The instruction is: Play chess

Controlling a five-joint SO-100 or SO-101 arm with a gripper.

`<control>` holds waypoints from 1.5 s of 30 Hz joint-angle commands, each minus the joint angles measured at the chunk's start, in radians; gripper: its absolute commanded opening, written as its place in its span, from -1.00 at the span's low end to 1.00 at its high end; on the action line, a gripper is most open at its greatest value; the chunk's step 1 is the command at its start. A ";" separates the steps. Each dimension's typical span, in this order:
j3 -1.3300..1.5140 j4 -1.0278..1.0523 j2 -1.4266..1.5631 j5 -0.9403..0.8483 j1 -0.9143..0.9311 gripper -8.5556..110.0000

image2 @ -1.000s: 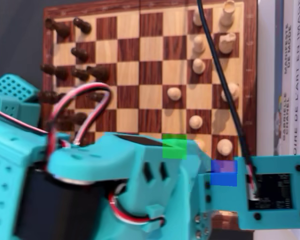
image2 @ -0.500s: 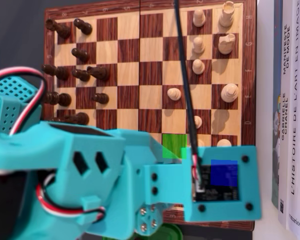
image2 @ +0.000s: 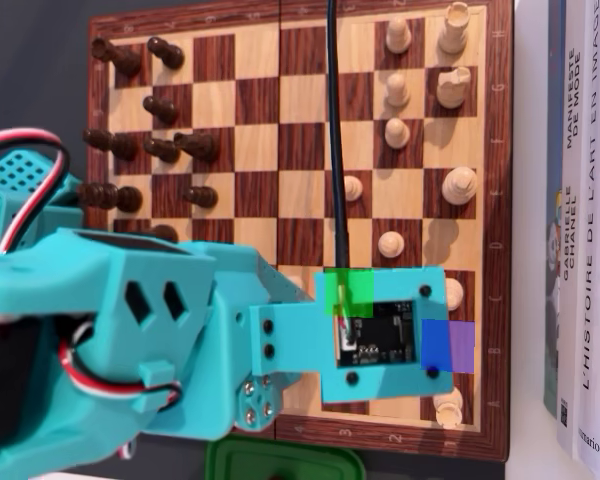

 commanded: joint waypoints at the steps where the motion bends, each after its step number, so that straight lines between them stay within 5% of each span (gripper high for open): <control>1: -0.002 -0.011 0.055 0.008 -0.009 -0.76; 45: 0.242 -0.275 0.044 0.052 -0.064 -0.75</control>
